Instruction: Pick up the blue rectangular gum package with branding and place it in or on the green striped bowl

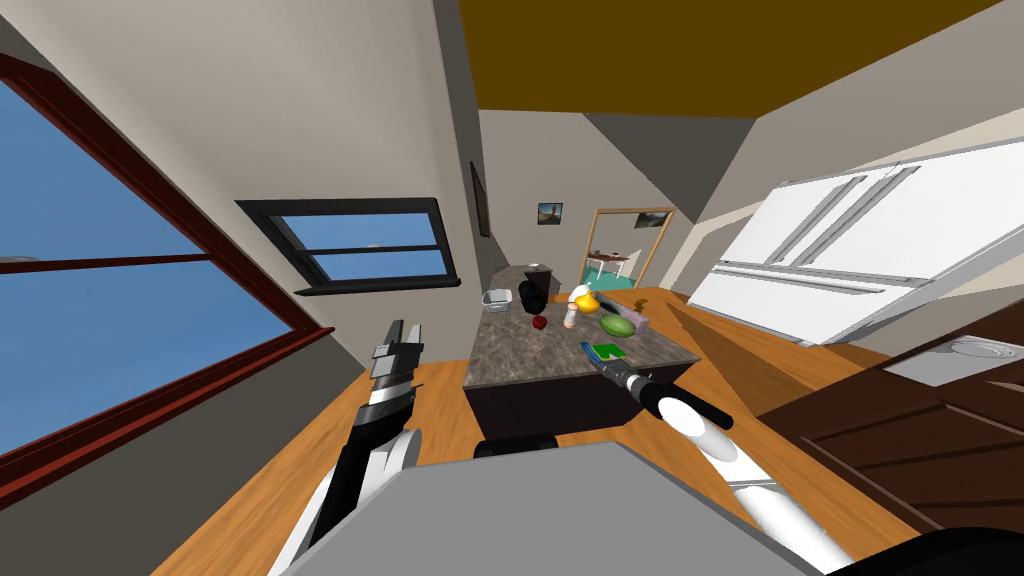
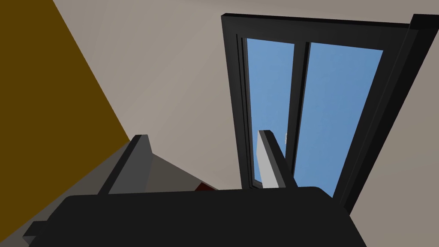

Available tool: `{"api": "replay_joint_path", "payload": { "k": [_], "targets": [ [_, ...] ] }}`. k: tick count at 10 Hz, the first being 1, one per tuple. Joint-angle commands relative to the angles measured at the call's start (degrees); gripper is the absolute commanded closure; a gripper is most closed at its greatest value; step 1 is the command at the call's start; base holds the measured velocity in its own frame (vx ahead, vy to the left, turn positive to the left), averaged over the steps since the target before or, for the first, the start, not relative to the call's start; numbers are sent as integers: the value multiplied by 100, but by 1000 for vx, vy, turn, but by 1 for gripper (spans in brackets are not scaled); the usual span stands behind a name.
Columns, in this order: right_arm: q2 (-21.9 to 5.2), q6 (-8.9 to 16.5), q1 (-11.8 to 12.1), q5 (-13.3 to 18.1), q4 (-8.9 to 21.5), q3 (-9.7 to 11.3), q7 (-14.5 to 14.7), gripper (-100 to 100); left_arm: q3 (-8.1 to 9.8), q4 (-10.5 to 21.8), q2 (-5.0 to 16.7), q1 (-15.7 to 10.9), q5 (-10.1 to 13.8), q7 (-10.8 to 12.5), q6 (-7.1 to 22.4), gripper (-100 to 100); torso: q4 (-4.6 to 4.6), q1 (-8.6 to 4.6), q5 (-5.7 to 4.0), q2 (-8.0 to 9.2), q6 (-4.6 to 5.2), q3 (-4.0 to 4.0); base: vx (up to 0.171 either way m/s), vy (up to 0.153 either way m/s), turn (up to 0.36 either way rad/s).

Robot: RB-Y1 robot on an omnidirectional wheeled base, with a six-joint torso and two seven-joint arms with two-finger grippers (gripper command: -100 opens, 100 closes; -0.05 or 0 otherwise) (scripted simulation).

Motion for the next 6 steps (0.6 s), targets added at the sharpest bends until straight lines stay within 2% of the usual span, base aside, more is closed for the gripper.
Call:
{"api": "replay_joint_path", "payload": {
  "k": [1, 5, 6],
  "targets": [
    [-121, 212, -10, -266, 140, -61, -147, -100, 0, 0, 0, 0, 0, 0, 0, 0, 0, 0, 0, 0, 0, 0, 24, 2, 8],
    [-307, 559, 28, -694, 426, -102, -382, -100, 0, 0, 0, 0, 0, 0, 0, 0, 1, 0, 0, 8, 0, 4, 10, 0, 6],
    [-286, 493, 28, -663, 374, -110, -315, -100, 0, 0, 0, 0, 0, 0, 0, 0, 2, 0, 0, 9, 1, 5, 0, 0, 0]
  ]
}}
